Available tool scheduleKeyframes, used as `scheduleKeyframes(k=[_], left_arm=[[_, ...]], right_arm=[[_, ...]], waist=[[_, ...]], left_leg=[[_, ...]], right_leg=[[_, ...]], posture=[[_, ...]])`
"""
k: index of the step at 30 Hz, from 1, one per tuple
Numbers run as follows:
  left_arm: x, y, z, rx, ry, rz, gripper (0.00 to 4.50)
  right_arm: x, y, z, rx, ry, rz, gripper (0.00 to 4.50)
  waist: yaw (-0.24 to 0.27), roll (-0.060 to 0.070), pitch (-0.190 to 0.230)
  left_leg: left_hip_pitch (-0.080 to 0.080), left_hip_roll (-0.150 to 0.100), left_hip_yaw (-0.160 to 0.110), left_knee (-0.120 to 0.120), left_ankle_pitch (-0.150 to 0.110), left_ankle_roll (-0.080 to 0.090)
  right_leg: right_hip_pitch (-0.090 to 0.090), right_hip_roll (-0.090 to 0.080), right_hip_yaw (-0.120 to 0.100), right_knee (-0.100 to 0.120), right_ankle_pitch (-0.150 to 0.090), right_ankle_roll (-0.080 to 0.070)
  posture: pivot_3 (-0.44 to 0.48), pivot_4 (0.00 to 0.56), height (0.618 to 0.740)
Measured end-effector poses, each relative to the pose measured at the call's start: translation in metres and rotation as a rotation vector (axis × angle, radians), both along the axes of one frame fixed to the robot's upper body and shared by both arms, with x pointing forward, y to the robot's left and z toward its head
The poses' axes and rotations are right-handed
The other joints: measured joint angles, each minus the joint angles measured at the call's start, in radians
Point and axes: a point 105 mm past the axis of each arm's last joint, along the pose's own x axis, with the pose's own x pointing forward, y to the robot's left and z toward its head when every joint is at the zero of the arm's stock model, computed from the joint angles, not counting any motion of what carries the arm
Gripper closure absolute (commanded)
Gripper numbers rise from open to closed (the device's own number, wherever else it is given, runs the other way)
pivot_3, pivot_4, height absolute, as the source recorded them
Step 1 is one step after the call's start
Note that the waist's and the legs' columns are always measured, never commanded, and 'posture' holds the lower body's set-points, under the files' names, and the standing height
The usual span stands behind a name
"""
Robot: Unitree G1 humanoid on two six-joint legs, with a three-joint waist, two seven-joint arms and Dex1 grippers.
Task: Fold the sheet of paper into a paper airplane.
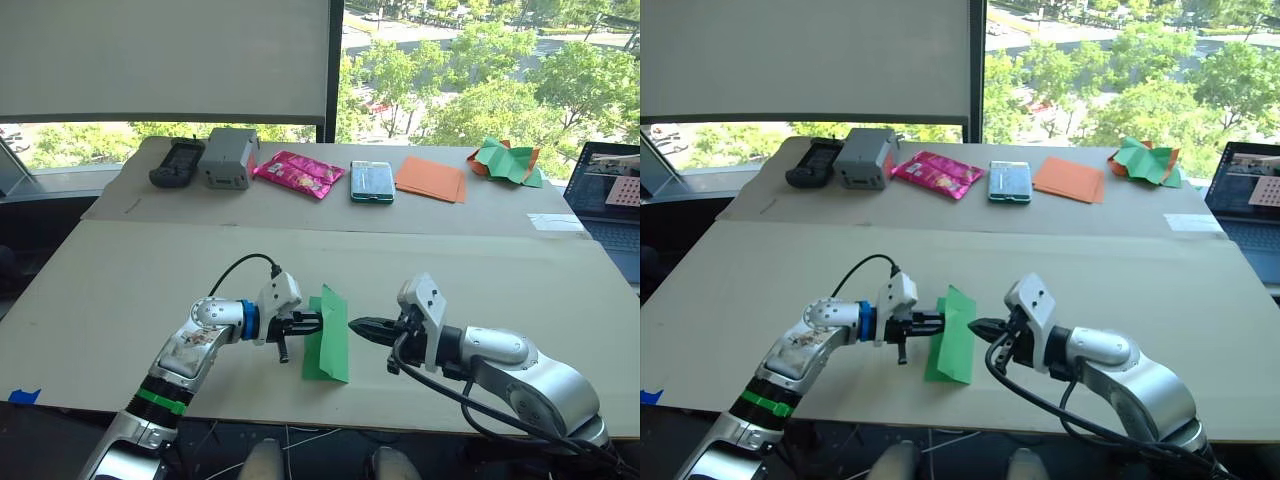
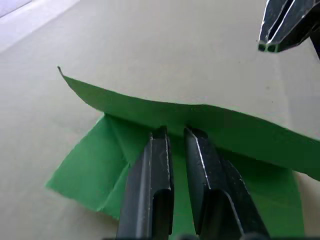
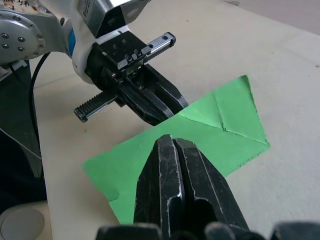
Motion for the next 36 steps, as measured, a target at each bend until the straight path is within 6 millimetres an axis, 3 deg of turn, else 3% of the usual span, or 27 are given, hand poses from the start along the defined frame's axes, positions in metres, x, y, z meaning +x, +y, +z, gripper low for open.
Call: scheduleKeyframes(k=[5, 9, 15, 20, 35, 36], left_arm=[[0.000, -0.011, -0.025, 0.022, 0.056, -0.018, 3.96], [-0.001, -0.018, -0.025, 0.006, 0.054, -0.034, 3.96], [0.000, -0.022, -0.022, 0.001, 0.044, -0.042, 3.96], [-0.002, -0.014, -0.024, 0.024, 0.036, -0.036, 3.96], [-0.007, 0.000, -0.040, 0.077, 0.026, -0.018, 3.96], [-0.007, 0.000, -0.040, 0.077, 0.025, -0.018, 3.96]], right_arm=[[0.010, -0.010, 0.013, 0.000, -0.053, -0.051, 4.49], [0.012, -0.011, 0.016, -0.001, -0.069, -0.059, 4.49], [0.011, 0.003, -0.006, -0.113, -0.047, -0.041, 4.49], [0.024, -0.026, -0.041, -0.299, 0.001, -0.169, 4.49], [0.019, -0.028, -0.063, -0.273, 0.061, -0.213, 4.49], [0.021, -0.028, -0.063, -0.259, 0.061, -0.226, 4.21]], waist=[[-0.011, 0.000, 0.000], [-0.011, 0.000, 0.000], [-0.011, 0.000, 0.000], [-0.008, 0.000, 0.000], [-0.011, 0.000, 0.000], [-0.011, 0.000, 0.000]], left_leg=[[0.000, 0.000, 0.000, 0.002, 0.000, 0.000], [0.000, 0.000, 0.000, 0.002, 0.000, 0.000], [0.000, 0.000, 0.000, 0.002, 0.001, 0.001], [0.000, 0.000, 0.000, 0.003, 0.002, 0.002], [0.002, 0.000, -0.001, 0.003, 0.000, 0.000], [0.002, 0.000, -0.001, 0.003, 0.000, 0.000]], right_leg=[[0.000, 0.000, 0.000, 0.000, 0.000, 0.000], [0.000, 0.000, 0.000, 0.001, 0.000, 0.000], [0.001, 0.000, 0.000, 0.002, 0.000, 0.000], [0.001, 0.000, 0.000, 0.002, 0.000, 0.000], [0.001, 0.000, 0.000, 0.005, 0.000, 0.000], [0.001, 0.000, 0.000, 0.005, 0.000, 0.000]], posture=[[0.000, 0.150, 0.706], [0.000, 0.150, 0.706], [0.000, 0.150, 0.706], [0.000, 0.150, 0.706], [0.000, 0.150, 0.706], [0.000, 0.150, 0.706]])
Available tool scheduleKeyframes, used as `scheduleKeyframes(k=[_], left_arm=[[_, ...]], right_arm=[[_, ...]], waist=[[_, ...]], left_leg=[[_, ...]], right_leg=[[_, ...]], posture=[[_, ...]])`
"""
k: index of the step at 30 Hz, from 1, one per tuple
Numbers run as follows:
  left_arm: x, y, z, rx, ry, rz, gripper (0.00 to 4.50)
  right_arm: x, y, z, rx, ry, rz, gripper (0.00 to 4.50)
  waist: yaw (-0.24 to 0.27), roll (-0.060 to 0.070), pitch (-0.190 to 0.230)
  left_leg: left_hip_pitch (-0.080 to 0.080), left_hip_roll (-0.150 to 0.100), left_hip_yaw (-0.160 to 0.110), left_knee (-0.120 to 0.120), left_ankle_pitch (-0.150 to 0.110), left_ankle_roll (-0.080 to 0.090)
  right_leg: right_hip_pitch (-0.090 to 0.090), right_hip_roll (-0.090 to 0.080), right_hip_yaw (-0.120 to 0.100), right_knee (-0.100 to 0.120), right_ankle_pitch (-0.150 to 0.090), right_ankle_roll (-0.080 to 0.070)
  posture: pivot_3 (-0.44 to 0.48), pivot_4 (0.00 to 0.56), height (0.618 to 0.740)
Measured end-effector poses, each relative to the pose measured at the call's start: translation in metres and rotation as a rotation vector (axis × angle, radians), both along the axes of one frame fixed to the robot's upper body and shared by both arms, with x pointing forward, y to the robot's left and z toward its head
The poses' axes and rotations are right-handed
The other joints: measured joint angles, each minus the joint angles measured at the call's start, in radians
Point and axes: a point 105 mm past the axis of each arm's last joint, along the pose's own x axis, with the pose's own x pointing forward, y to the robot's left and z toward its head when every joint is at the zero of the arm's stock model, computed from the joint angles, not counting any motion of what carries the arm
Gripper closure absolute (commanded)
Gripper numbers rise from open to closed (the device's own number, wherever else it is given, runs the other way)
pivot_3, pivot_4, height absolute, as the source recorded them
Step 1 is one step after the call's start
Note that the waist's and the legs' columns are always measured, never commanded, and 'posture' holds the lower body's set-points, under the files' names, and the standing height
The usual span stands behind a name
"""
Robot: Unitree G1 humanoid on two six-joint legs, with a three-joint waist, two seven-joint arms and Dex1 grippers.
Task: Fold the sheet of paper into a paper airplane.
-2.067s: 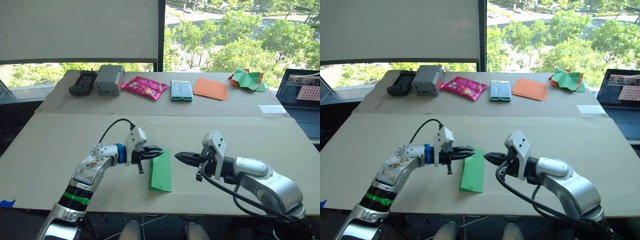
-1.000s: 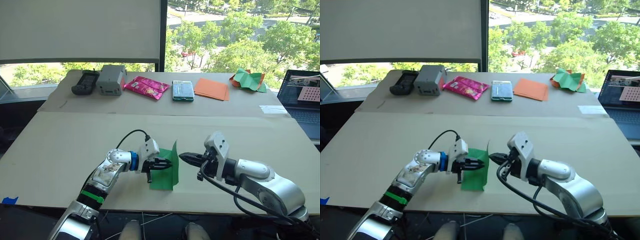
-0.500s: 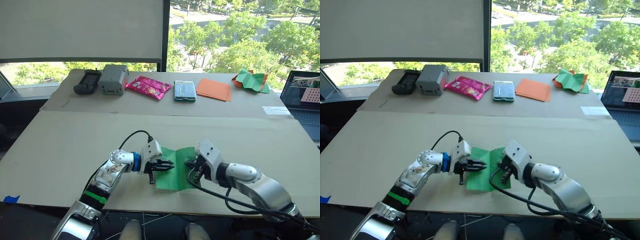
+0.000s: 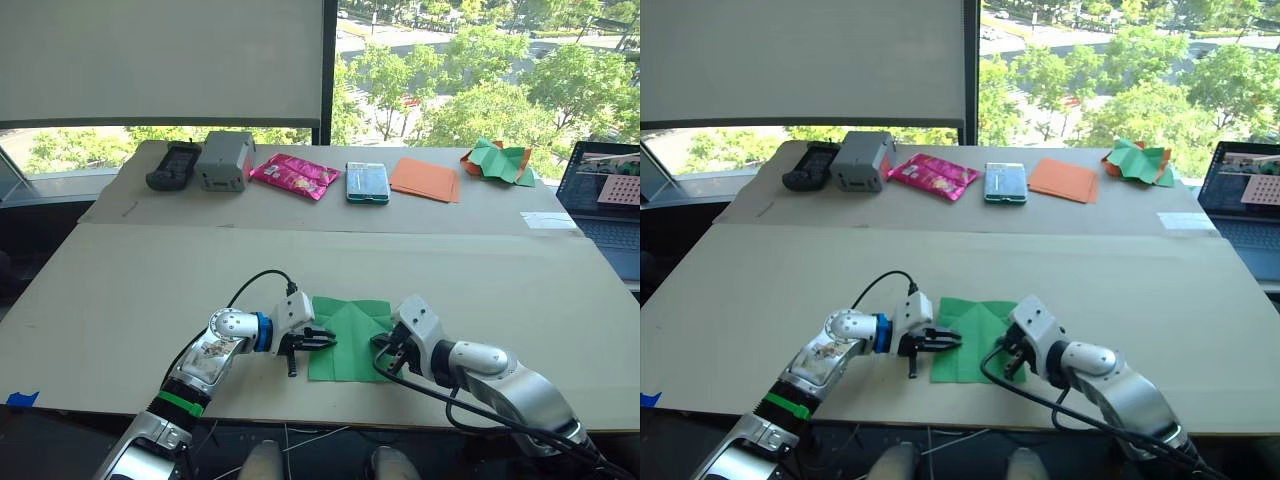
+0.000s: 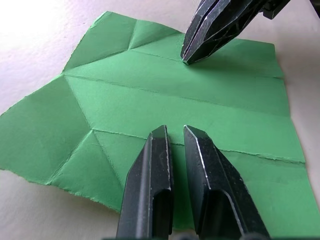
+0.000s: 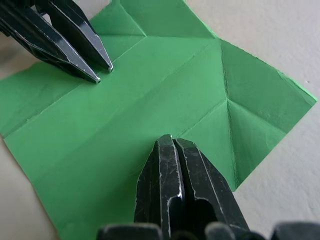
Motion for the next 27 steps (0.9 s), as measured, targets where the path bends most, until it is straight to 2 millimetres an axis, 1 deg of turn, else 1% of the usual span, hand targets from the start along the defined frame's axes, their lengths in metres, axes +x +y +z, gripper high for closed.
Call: scheduleKeyframes(k=[4, 5, 7, 10, 13, 18, 22, 24, 27], left_arm=[[-0.001, 0.001, -0.002, -0.003, -0.001, 0.001, 3.96], [-0.001, 0.001, -0.003, -0.004, -0.002, 0.002, 3.96], [-0.001, 0.001, -0.003, -0.004, -0.001, 0.004, 3.96], [-0.002, 0.001, -0.004, -0.004, 0.000, 0.005, 3.96], [-0.002, 0.001, -0.004, -0.005, -0.002, 0.007, 3.96], [-0.003, 0.001, -0.003, -0.004, -0.004, 0.006, 3.96], [-0.003, 0.001, -0.003, -0.003, -0.005, 0.007, 3.96], [-0.003, 0.001, -0.003, -0.004, -0.005, 0.007, 3.96], [-0.003, 0.001, -0.003, -0.004, -0.005, 0.007, 3.96]], right_arm=[[0.010, -0.004, 0.007, 0.079, -0.022, -0.080, 2.96], [0.012, -0.006, 0.009, 0.097, -0.027, -0.102, 2.51], [0.019, -0.013, 0.010, 0.104, -0.036, -0.151, 1.91], [0.027, -0.023, 0.009, 0.094, -0.042, -0.214, 1.91], [0.032, -0.026, 0.007, 0.121, -0.037, -0.261, 1.91], [0.034, -0.025, 0.008, 0.174, -0.025, -0.280, 1.91], [0.031, -0.014, 0.007, 0.264, 0.024, -0.264, 1.91], [0.030, -0.012, 0.006, 0.271, 0.040, -0.263, 2.43], [0.030, -0.013, 0.003, 0.273, 0.055, -0.269, 3.44]], waist=[[0.000, 0.001, -0.001], [0.000, 0.001, -0.002], [0.000, 0.002, -0.004], [0.000, 0.005, -0.005], [0.000, 0.006, -0.006], [-0.001, 0.006, -0.006], [-0.001, 0.006, -0.006], [-0.001, 0.006, -0.006], [-0.001, 0.006, -0.006]], left_leg=[[0.000, 0.000, 0.000, 0.000, 0.000, 0.000], [0.000, 0.000, 0.000, 0.000, 0.000, 0.000], [0.001, 0.000, 0.000, 0.000, 0.000, 0.000], [0.001, 0.000, 0.000, 0.000, 0.000, 0.000], [0.001, 0.000, 0.000, 0.000, 0.000, 0.000], [0.001, 0.000, 0.000, 0.000, 0.000, 0.000], [0.001, 0.000, 0.000, 0.000, 0.000, 0.000], [0.001, 0.000, 0.000, 0.000, 0.000, 0.000], [0.001, 0.000, 0.000, 0.000, 0.000, 0.000]], right_leg=[[0.000, 0.000, 0.000, 0.000, 0.000, 0.000], [0.001, 0.000, 0.000, 0.000, 0.000, 0.000], [0.001, 0.000, 0.000, 0.000, 0.000, 0.000], [0.001, 0.000, 0.000, 0.001, 0.000, 0.000], [0.001, 0.000, 0.000, 0.001, 0.000, 0.000], [0.001, 0.000, 0.000, 0.001, 0.000, 0.000], [0.000, 0.000, 0.000, 0.001, 0.000, 0.000], [0.000, 0.000, 0.000, 0.001, 0.000, 0.000], [0.000, 0.000, 0.000, 0.001, 0.000, 0.000]], posture=[[0.000, 0.150, 0.706], [0.000, 0.150, 0.706], [0.000, 0.150, 0.706], [0.000, 0.150, 0.706], [0.000, 0.150, 0.706], [0.000, 0.150, 0.706], [0.000, 0.150, 0.706], [0.000, 0.150, 0.706], [0.000, 0.150, 0.706]])
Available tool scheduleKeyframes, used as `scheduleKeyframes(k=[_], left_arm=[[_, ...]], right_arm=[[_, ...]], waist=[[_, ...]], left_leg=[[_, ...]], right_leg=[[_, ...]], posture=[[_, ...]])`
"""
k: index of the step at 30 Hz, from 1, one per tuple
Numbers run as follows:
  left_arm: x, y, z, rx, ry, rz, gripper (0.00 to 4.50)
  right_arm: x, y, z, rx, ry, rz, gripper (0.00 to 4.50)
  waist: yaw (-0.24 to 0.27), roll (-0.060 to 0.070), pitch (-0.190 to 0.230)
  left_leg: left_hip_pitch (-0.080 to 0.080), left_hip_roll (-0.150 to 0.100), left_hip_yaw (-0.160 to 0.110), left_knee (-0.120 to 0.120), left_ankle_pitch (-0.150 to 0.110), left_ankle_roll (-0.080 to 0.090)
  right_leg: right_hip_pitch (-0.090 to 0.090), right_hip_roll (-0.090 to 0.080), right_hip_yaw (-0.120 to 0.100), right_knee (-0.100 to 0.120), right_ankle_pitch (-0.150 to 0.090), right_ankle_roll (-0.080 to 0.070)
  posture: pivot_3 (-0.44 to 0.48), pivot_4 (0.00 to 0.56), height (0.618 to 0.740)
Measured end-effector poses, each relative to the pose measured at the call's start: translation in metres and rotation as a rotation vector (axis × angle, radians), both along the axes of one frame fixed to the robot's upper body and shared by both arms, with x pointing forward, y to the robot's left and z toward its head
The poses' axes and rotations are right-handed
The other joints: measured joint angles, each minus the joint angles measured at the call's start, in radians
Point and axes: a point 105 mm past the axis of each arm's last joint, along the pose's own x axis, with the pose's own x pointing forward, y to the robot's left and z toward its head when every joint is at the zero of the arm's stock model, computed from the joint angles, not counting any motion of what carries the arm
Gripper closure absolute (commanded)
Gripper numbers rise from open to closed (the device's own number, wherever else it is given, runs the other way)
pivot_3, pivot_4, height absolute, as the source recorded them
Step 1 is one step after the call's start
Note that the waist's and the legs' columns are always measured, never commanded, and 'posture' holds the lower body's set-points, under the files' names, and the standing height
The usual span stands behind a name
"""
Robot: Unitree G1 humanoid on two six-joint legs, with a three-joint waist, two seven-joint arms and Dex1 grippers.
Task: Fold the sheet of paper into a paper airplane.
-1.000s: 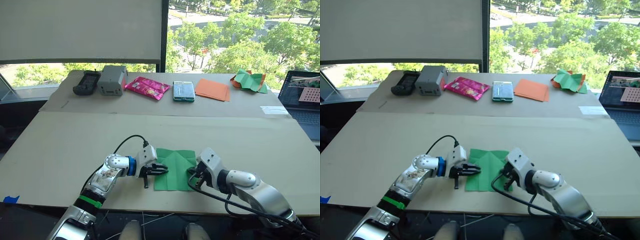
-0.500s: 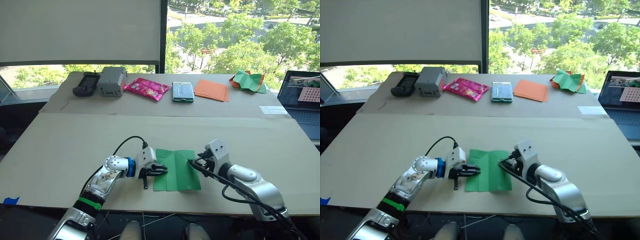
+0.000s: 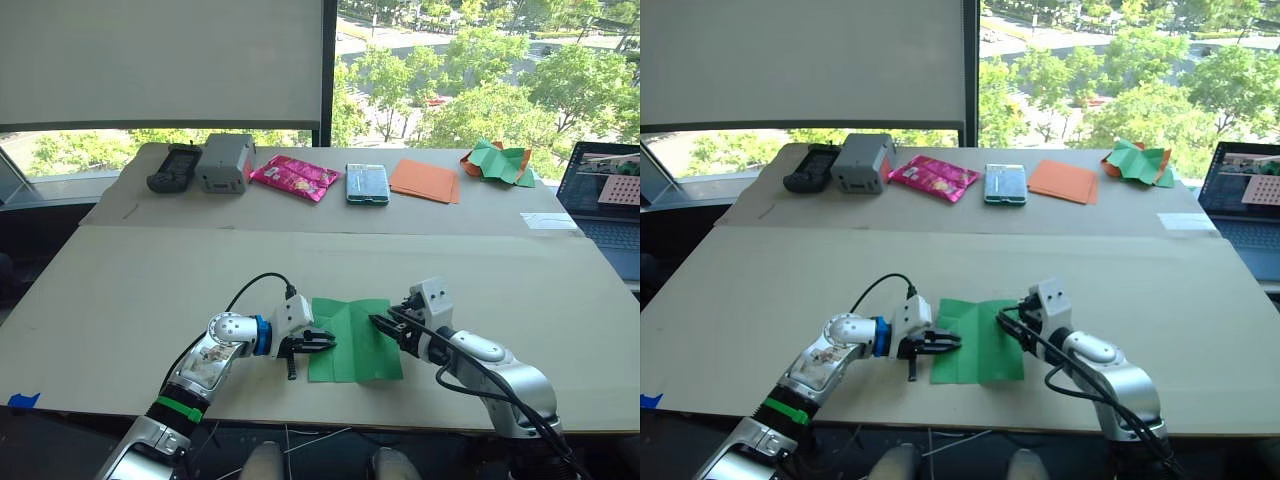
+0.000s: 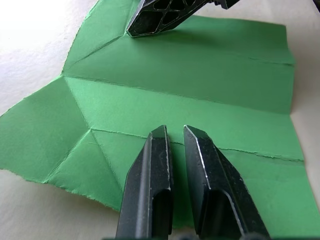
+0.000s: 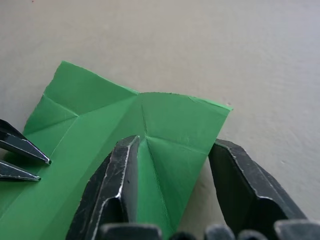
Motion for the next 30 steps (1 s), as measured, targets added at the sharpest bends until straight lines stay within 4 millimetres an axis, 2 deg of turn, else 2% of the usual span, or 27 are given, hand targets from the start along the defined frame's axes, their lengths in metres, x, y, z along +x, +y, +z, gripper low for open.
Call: scheduleKeyframes(k=[3, 9, 16, 20, 23, 25, 30], left_arm=[[0.000, 0.000, 0.000, 0.002, -0.001, 0.000, 3.96], [-0.001, 0.002, 0.000, 0.005, -0.003, 0.000, 3.96], [-0.001, 0.003, 0.000, 0.010, -0.002, 0.000, 3.96], [0.000, 0.005, 0.000, 0.016, -0.003, 0.001, 3.96], [-0.001, 0.007, 0.001, 0.015, 0.005, 0.000, 3.96], [0.000, 0.007, 0.002, 0.017, 0.015, -0.002, 3.96], [0.011, 0.016, 0.007, 0.034, 0.042, 0.016, 3.96]], right_arm=[[0.001, 0.000, 0.000, 0.019, 0.005, -0.006, 4.46], [0.001, 0.003, 0.003, 0.036, -0.005, 0.006, 4.49], [-0.009, 0.019, 0.011, -0.288, -0.260, 0.198, 4.49], [-0.011, 0.027, 0.008, -0.425, -0.371, 0.251, 4.49], [-0.012, 0.026, -0.001, -0.542, -0.414, 0.294, 4.49], [-0.012, 0.027, -0.008, -0.582, -0.413, 0.313, 4.49], [-0.012, 0.030, -0.009, -0.610, -0.429, 0.331, 4.49]], waist=[[0.000, 0.000, 0.000], [-0.001, 0.000, 0.000], [-0.002, 0.000, 0.000], [-0.007, 0.000, 0.000], [-0.009, -0.001, 0.000], [-0.010, -0.001, 0.000], [-0.014, -0.004, 0.001]], left_leg=[[0.000, 0.000, 0.000, 0.000, 0.000, 0.000], [0.000, 0.000, 0.000, 0.000, 0.000, 0.000], [0.000, 0.000, 0.000, -0.001, 0.000, 0.000], [0.000, 0.000, 0.000, -0.001, 0.000, 0.000], [0.000, 0.000, 0.000, -0.001, 0.000, 0.000], [0.000, 0.000, 0.000, -0.001, 0.000, 0.000], [0.001, 0.000, 0.000, -0.001, 0.000, 0.000]], right_leg=[[0.000, 0.000, 0.000, 0.000, 0.000, 0.000], [0.000, 0.000, 0.000, 0.000, 0.000, 0.000], [-0.002, 0.000, 0.000, -0.001, 0.000, 0.000], [-0.002, 0.000, 0.000, -0.001, 0.000, 0.000], [-0.002, 0.000, 0.000, -0.001, 0.000, 0.000], [-0.002, 0.000, 0.000, -0.001, 0.000, 0.000], [-0.002, 0.000, -0.001, 0.000, 0.000, 0.000]], posture=[[0.000, 0.150, 0.706], [0.000, 0.150, 0.706], [0.000, 0.150, 0.706], [0.000, 0.150, 0.706], [0.000, 0.150, 0.706], [0.000, 0.150, 0.706], [0.000, 0.150, 0.706]])
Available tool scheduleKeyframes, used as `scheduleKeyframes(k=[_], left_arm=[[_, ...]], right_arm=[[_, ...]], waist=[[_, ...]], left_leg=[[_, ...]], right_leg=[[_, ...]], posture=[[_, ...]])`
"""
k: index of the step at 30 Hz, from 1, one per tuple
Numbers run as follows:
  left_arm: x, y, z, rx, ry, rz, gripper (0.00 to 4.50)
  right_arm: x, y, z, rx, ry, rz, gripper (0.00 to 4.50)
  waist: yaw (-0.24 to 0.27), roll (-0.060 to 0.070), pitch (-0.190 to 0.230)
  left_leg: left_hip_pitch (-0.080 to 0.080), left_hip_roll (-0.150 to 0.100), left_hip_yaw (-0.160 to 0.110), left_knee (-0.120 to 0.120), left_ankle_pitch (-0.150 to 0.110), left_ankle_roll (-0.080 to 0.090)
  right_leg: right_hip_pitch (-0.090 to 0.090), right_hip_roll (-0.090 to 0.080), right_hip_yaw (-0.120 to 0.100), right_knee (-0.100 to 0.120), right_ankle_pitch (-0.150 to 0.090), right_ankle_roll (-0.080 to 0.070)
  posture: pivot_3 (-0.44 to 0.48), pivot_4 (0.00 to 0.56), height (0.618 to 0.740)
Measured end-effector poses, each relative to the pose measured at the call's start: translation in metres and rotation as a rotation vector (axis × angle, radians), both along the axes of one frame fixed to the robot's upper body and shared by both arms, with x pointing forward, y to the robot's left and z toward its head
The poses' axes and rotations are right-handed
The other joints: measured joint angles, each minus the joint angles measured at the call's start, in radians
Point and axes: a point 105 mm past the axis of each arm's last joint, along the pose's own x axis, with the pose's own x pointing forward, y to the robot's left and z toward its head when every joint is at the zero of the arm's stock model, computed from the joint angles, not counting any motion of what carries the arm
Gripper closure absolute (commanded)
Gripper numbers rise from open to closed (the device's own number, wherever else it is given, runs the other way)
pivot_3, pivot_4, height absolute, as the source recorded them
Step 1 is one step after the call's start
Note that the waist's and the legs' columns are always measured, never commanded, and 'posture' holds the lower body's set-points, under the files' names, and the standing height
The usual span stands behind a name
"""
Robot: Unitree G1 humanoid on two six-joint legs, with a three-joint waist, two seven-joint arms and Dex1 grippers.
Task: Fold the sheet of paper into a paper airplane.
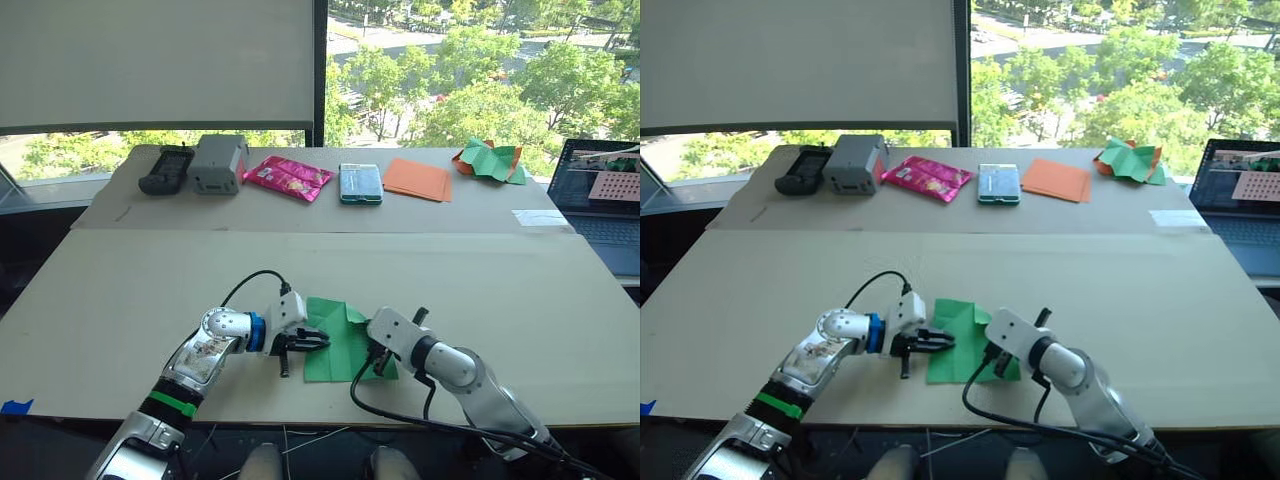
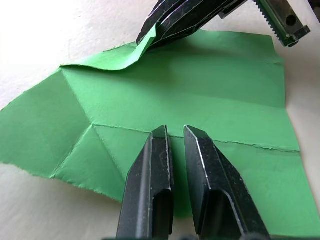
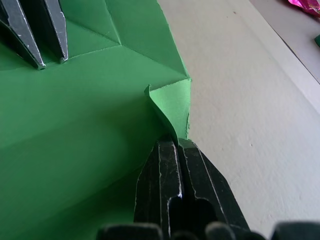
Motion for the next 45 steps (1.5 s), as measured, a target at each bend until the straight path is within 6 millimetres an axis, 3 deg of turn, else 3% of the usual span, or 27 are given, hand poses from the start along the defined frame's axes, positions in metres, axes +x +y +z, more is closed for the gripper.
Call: scheduleKeyframes(k=[4, 8, 11, 16, 25, 39, 43, 45], left_arm=[[0.026, 0.007, 0.024, -0.026, -0.031, 0.055, 3.96], [0.037, -0.014, 0.035, -0.081, -0.030, 0.029, 3.96], [0.040, -0.033, 0.033, -0.100, -0.005, 0.001, 3.96], [0.053, -0.046, 0.023, -0.066, -0.011, 0.017, 3.96], [0.065, -0.051, 0.006, 0.007, -0.049, 0.052, 3.96], [0.067, -0.061, 0.004, 0.045, -0.119, 0.019, 3.96], [0.067, -0.061, 0.004, 0.056, -0.135, 0.011, 3.96], [0.066, -0.062, 0.003, 0.057, -0.139, 0.010, 3.96]], right_arm=[[0.001, 0.001, 0.000, 0.002, -0.003, -0.006, 4.49], [0.001, 0.002, 0.000, -0.002, -0.007, -0.006, 4.49], [0.002, 0.004, 0.000, 0.003, -0.006, -0.004, 4.49], [0.002, 0.005, 0.000, -0.006, -0.008, 0.001, 4.49], [0.000, 0.002, 0.000, -0.012, -0.006, -0.020, 4.49], [-0.001, 0.001, 0.000, -0.032, 0.007, -0.032, 4.49], [-0.002, 0.007, 0.002, 0.010, 0.024, -0.032, 3.30], [-0.006, 0.014, 0.005, 0.051, 0.057, -0.009, 2.49]], waist=[[0.000, -0.002, 0.001], [0.003, -0.003, 0.001], [-0.001, -0.004, 0.001], [-0.004, -0.004, 0.001], [0.004, -0.005, 0.002], [0.015, -0.006, 0.001], [0.015, -0.006, 0.001], [0.019, -0.006, 0.001]], left_leg=[[-0.001, 0.000, 0.000, 0.000, 0.000, 0.000], [-0.001, 0.000, 0.000, 0.001, 0.000, 0.000], [-0.001, 0.000, 0.000, 0.001, 0.000, 0.001], [0.000, 0.000, 0.000, 0.001, 0.001, 0.002], [0.000, 0.000, 0.000, 0.001, 0.000, 0.001], [0.001, 0.000, 0.000, 0.001, 0.000, 0.000], [0.002, 0.000, 0.000, 0.001, 0.000, 0.000], [0.001, 0.000, 0.000, 0.001, 0.000, 0.000]], right_leg=[[-0.001, 0.000, 0.000, 0.000, 0.000, 0.000], [0.001, 0.000, 0.000, 0.000, 0.000, 0.000], [0.002, 0.000, 0.000, 0.001, 0.000, 0.000], [0.002, 0.000, 0.000, 0.001, 0.000, 0.000], [0.003, 0.000, 0.000, 0.000, 0.000, 0.000], [0.004, 0.000, -0.001, 0.000, 0.000, 0.000], [0.005, 0.000, -0.001, 0.001, 0.000, 0.000], [0.005, 0.000, -0.001, 0.000, 0.000, 0.000]], posture=[[0.000, 0.150, 0.706], [0.000, 0.150, 0.706], [0.000, 0.150, 0.706], [0.000, 0.150, 0.706], [0.000, 0.150, 0.706], [0.000, 0.150, 0.706], [0.000, 0.150, 0.706], [0.000, 0.150, 0.706]])
